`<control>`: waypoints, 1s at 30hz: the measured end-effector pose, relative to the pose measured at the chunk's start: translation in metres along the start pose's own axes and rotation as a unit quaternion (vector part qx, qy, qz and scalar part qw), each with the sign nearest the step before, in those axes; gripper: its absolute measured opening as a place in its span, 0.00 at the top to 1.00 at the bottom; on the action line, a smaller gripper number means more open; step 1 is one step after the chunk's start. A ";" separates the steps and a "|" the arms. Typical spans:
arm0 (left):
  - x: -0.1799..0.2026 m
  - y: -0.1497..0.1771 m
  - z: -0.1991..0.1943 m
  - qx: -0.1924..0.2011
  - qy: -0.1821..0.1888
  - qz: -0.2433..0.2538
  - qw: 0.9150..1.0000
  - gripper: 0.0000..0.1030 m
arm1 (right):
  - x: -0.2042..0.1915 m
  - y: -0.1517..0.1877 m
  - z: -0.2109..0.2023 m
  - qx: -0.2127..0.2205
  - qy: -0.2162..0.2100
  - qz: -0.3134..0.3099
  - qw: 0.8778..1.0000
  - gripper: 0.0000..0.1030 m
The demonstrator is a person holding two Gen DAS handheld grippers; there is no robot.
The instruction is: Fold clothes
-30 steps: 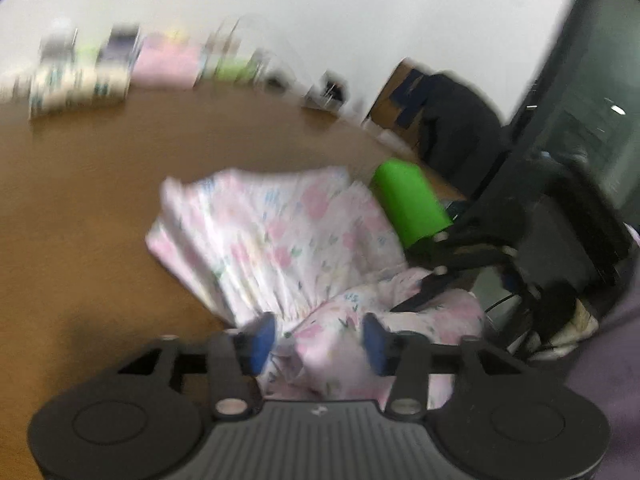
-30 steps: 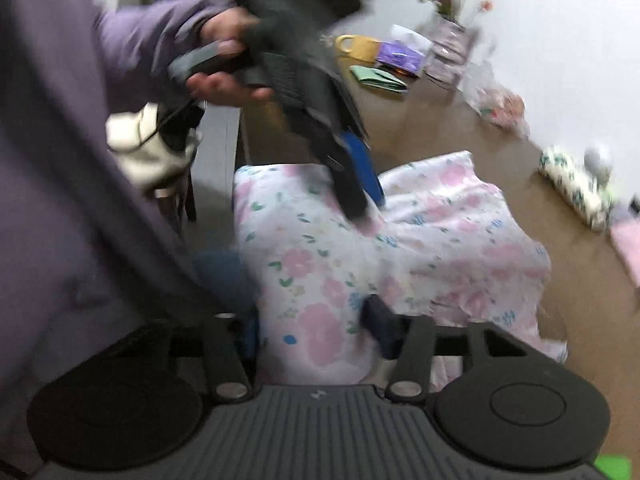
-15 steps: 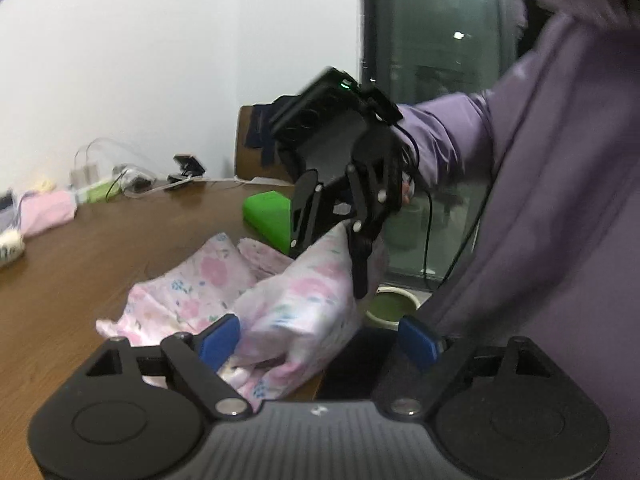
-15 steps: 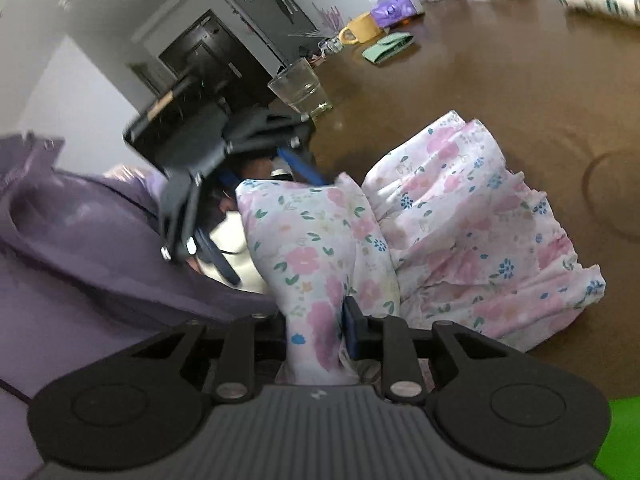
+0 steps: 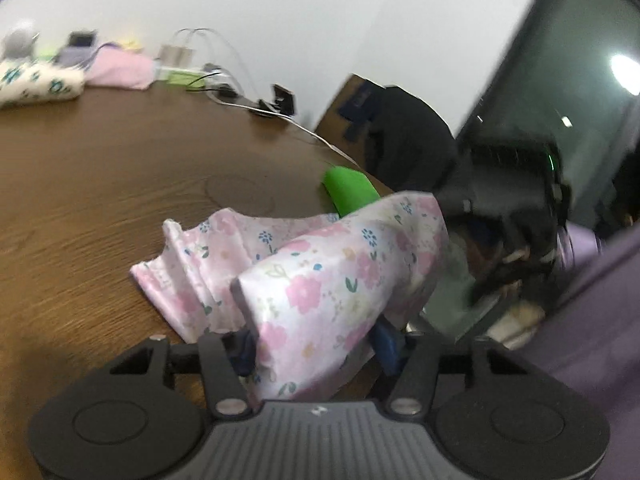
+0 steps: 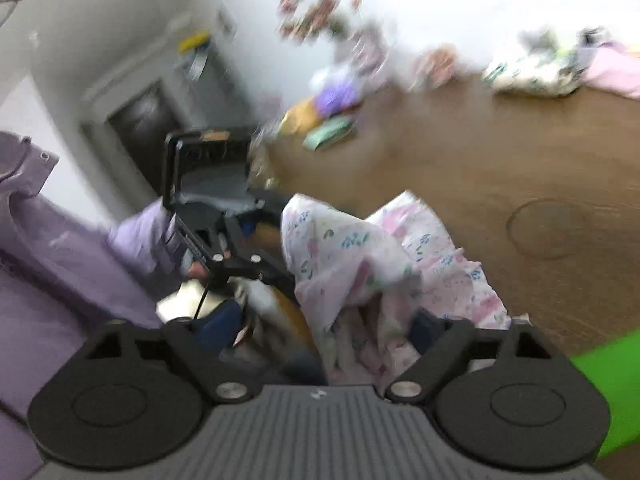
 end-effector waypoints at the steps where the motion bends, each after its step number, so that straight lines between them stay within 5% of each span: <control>1: 0.001 -0.004 -0.001 0.008 -0.006 -0.011 1.000 0.48 | 0.005 0.004 0.002 0.007 0.026 0.022 0.999 0.72; 4: 0.004 -0.017 -0.014 0.054 0.000 -0.047 0.997 0.44 | 0.026 0.015 -0.003 0.059 0.067 0.117 0.989 0.81; 5: 0.002 -0.020 -0.021 0.076 -0.006 -0.056 0.996 0.36 | 0.035 0.020 -0.008 0.074 0.067 0.154 0.983 0.81; 7: -0.005 -0.025 -0.030 0.115 -0.034 -0.066 0.991 0.21 | 0.050 0.025 -0.007 0.090 0.065 0.219 0.969 0.81; 10: -0.018 -0.028 -0.026 0.121 -0.093 -0.083 0.985 0.20 | 0.067 0.029 -0.004 0.094 0.083 0.277 0.953 0.80; 12: -0.028 -0.029 -0.019 0.110 -0.114 -0.095 0.983 0.20 | 0.072 0.025 -0.001 0.080 0.100 0.279 0.952 0.77; 19: -0.048 -0.045 -0.011 0.095 -0.122 -0.085 0.984 0.14 | 0.044 0.000 -0.022 0.068 0.221 0.172 0.958 0.34; 23: -0.065 -0.064 0.010 0.077 -0.097 -0.125 0.984 0.14 | 0.046 -0.001 -0.013 0.024 0.282 0.159 0.946 0.31; 26: -0.063 -0.056 0.006 0.071 -0.100 -0.139 0.983 0.19 | 0.057 0.005 -0.002 -0.006 0.295 0.196 0.935 0.31; 30: -0.056 -0.040 -0.003 0.065 -0.111 -0.147 0.981 0.55 | 0.066 0.005 0.008 -0.023 0.286 0.215 0.933 0.32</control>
Point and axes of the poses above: each gripper's, at about its wrist camera, not at the fingertips, and z roughly the way its jaws point, x to its right, y to its underside, the point moved 5 cm from there along z, roughly the way its jaws point, and after that the axes turned 13 degrees about -z, right-handed, at the moved point
